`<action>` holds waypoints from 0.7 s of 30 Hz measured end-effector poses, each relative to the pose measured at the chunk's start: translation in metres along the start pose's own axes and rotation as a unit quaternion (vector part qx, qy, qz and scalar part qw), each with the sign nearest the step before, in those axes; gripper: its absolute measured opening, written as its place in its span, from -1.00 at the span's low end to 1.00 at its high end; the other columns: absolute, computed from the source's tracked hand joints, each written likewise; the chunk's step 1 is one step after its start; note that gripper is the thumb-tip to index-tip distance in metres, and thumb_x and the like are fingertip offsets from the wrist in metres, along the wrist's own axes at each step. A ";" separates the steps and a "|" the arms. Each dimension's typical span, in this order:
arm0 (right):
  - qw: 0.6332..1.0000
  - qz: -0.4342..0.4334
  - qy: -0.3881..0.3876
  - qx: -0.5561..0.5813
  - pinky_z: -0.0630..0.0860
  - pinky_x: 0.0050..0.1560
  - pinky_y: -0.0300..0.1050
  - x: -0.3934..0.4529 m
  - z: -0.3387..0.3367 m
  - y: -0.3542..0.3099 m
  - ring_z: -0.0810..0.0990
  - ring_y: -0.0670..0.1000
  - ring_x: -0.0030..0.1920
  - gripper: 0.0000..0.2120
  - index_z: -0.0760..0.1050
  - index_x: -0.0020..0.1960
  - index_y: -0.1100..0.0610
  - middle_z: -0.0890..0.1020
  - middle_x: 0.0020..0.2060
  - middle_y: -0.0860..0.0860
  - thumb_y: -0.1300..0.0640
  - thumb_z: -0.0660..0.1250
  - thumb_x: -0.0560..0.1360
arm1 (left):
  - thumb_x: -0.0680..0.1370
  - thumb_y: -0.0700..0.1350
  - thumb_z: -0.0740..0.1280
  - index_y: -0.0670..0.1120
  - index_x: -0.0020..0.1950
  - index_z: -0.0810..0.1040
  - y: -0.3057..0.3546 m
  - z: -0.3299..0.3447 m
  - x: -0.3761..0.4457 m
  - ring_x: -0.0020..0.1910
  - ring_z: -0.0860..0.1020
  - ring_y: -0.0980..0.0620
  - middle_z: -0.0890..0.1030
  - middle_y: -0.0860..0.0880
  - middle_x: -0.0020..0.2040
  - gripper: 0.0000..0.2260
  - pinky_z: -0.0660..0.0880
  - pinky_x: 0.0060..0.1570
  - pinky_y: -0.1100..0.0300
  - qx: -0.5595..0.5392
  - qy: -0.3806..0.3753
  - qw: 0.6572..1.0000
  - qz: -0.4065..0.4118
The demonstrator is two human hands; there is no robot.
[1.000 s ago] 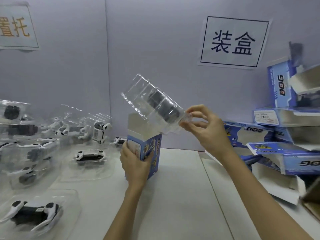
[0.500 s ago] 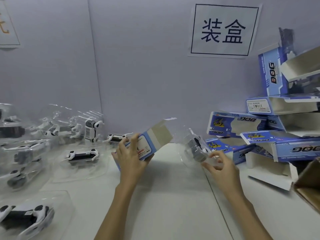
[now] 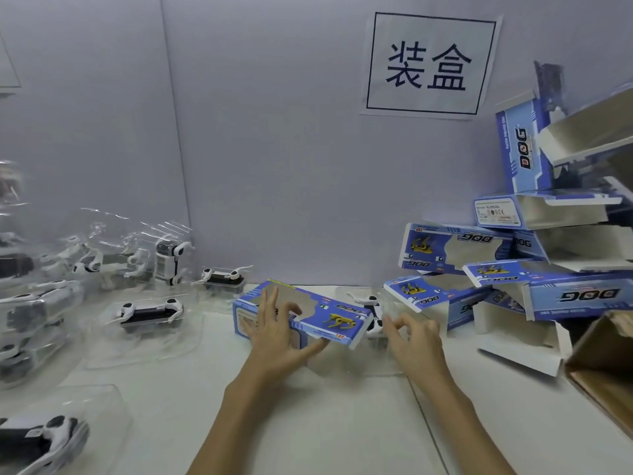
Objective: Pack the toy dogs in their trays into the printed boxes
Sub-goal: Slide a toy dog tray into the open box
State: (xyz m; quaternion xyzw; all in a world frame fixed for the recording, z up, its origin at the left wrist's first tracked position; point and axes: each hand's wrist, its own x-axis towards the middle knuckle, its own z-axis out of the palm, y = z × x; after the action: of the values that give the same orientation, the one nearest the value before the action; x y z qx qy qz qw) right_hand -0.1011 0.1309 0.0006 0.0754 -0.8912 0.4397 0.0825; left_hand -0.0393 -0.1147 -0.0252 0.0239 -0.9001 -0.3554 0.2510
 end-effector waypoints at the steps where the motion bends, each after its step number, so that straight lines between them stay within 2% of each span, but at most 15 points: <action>1: 1.000 0.012 0.016 0.006 0.48 0.21 0.02 0.004 0.001 -0.004 0.47 0.19 0.21 -0.75 0.56 -0.12 0.07 0.49 -0.04 0.07 -0.09 0.41 0.61 | 0.28 0.40 0.35 0.15 0.18 0.43 0.001 -0.001 0.001 0.65 -0.30 0.12 -0.09 0.05 0.70 -0.43 -0.07 0.58 -0.24 -0.018 0.006 1.000 -0.001; 2: 0.999 0.027 0.024 0.018 0.45 0.14 -0.02 0.008 0.001 -0.007 0.45 0.14 0.18 -0.76 0.54 -0.10 0.09 0.51 -0.02 0.08 -0.06 0.46 0.58 | 0.32 0.30 0.36 0.14 0.18 0.49 0.002 -0.004 0.002 0.67 -0.24 0.08 -0.04 0.02 0.69 -0.51 0.00 0.59 -0.17 -0.039 0.013 0.999 0.005; 3: 0.998 0.049 0.014 0.033 0.41 0.07 -0.05 0.011 0.001 -0.009 0.44 0.10 0.14 -0.75 0.52 0.00 0.10 0.53 0.08 0.10 -0.04 0.50 0.54 | 0.37 0.18 0.40 0.12 0.18 0.56 0.002 -0.007 0.003 0.69 -0.14 0.06 0.03 0.01 0.68 -0.59 0.10 0.57 -0.06 -0.057 0.025 0.998 0.013; 4: 0.996 0.069 -0.006 0.054 0.38 0.04 -0.07 0.014 0.001 -0.008 0.45 0.08 0.14 -0.64 0.47 0.16 0.09 0.52 0.20 0.10 -0.03 0.53 0.52 | 0.44 0.03 0.43 0.09 0.19 0.61 0.001 -0.010 0.004 0.68 0.02 0.05 0.12 0.01 0.66 -0.68 0.20 0.50 0.07 -0.064 0.042 0.997 0.017; 6: 0.989 0.094 -0.058 0.099 0.40 0.15 -0.06 0.016 0.000 -0.003 0.47 0.10 0.31 -0.31 0.30 0.48 0.02 0.46 0.35 0.00 -0.04 0.55 0.48 | 0.56 -0.23 0.41 0.01 0.23 0.67 0.001 -0.010 0.006 0.58 0.31 0.03 0.34 -0.03 0.58 -0.72 0.30 0.32 0.24 -0.030 0.092 0.995 0.023; 8: 0.985 0.090 -0.094 0.117 0.43 0.35 -0.01 0.014 -0.003 -0.003 0.43 0.09 0.45 -0.07 0.16 0.63 -0.03 0.40 0.47 -0.02 -0.04 0.58 0.41 | 0.60 -0.32 0.37 -0.08 0.26 0.69 0.006 -0.004 0.008 0.52 0.43 -0.04 0.51 -0.10 0.47 -0.71 0.34 0.28 0.25 0.005 0.133 0.991 0.029; 10: 0.984 0.082 -0.106 0.120 0.49 0.39 0.08 0.011 -0.005 -0.005 0.51 0.07 0.39 0.03 0.20 0.62 -0.07 0.47 0.44 -0.02 -0.10 0.56 0.24 | 0.58 -0.30 0.42 -0.10 0.25 0.71 0.010 0.002 0.012 0.46 0.49 -0.06 0.61 -0.09 0.35 -0.73 0.42 0.24 0.20 0.017 0.149 0.988 0.028; 11: 0.984 0.087 -0.097 0.125 0.57 0.29 0.06 0.009 -0.006 -0.006 0.60 0.03 0.27 0.00 0.24 0.59 -0.10 0.55 0.34 -0.03 -0.11 0.51 0.20 | 0.56 -0.28 0.44 -0.10 0.23 0.71 0.011 0.004 0.013 0.42 0.52 -0.06 0.64 -0.06 0.30 -0.74 0.46 0.22 0.17 0.015 0.157 0.987 0.025; 12: 0.983 0.097 -0.081 0.131 0.62 0.11 -0.02 0.006 -0.006 -0.006 0.66 -0.03 0.12 -0.10 0.29 0.56 -0.13 0.61 0.19 -0.07 -0.08 0.49 0.25 | 0.56 -0.28 0.45 -0.10 0.23 0.72 0.011 0.006 0.014 0.40 0.54 -0.05 0.64 -0.05 0.28 -0.74 0.49 0.22 0.14 0.004 0.167 0.986 0.016; 13: 0.983 0.107 -0.066 0.134 0.59 -0.09 -0.12 0.003 -0.006 -0.006 0.67 -0.12 -0.02 -0.23 0.33 0.52 -0.15 0.64 0.05 -0.13 -0.02 0.48 0.33 | 0.56 -0.29 0.44 -0.10 0.24 0.71 0.012 0.008 0.015 0.39 0.54 -0.04 0.64 -0.05 0.29 -0.73 0.51 0.24 0.10 -0.018 0.179 0.984 0.003; 14: 0.983 0.110 -0.052 0.135 0.52 -0.21 -0.18 -0.001 -0.007 -0.005 0.64 -0.17 -0.10 -0.33 0.37 0.48 -0.15 0.62 -0.04 -0.18 0.04 0.46 0.40 | 0.56 -0.30 0.43 -0.10 0.26 0.71 0.013 0.009 0.017 0.40 0.53 -0.03 0.62 -0.07 0.32 -0.71 0.52 0.27 0.05 -0.043 0.193 0.980 -0.012; 17: 0.983 0.094 -0.052 0.151 0.52 -0.13 -0.16 -0.008 -0.014 -0.001 0.66 -0.10 -0.06 -0.51 0.46 0.37 -0.12 0.69 -0.14 -0.12 0.13 0.42 0.47 | 0.57 -0.32 0.41 -0.13 0.29 0.69 0.016 0.014 0.021 0.43 0.50 -0.04 0.58 -0.11 0.38 -0.69 0.53 0.32 -0.07 -0.093 0.210 0.973 -0.037; 19: 0.978 0.069 -0.090 0.177 0.52 -0.22 -0.25 -0.012 -0.020 -0.003 0.71 -0.14 -0.20 -0.56 0.46 0.32 -0.13 0.73 -0.29 -0.10 0.19 0.39 0.51 | 0.58 -0.30 0.41 -0.12 0.31 0.68 0.017 0.017 0.022 0.45 0.48 -0.04 0.56 -0.12 0.40 -0.69 0.51 0.34 -0.10 -0.117 0.200 0.972 -0.045; 21: 0.972 0.033 -0.130 0.195 0.51 -0.30 -0.38 -0.016 -0.022 -0.006 0.70 -0.16 -0.29 -0.54 0.45 0.35 -0.13 0.73 -0.32 -0.06 0.25 0.38 0.54 | 0.59 -0.28 0.42 -0.10 0.33 0.67 0.018 0.017 0.020 0.46 0.47 -0.02 0.56 -0.10 0.40 -0.69 0.51 0.34 -0.11 -0.118 0.179 0.976 -0.041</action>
State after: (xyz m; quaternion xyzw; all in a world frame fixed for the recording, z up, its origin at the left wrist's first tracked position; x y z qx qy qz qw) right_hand -0.0828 0.1455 0.0152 0.1170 -0.7931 0.5942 -0.0648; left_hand -0.0625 -0.0948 -0.0148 0.0944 -0.7901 -0.4594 0.3946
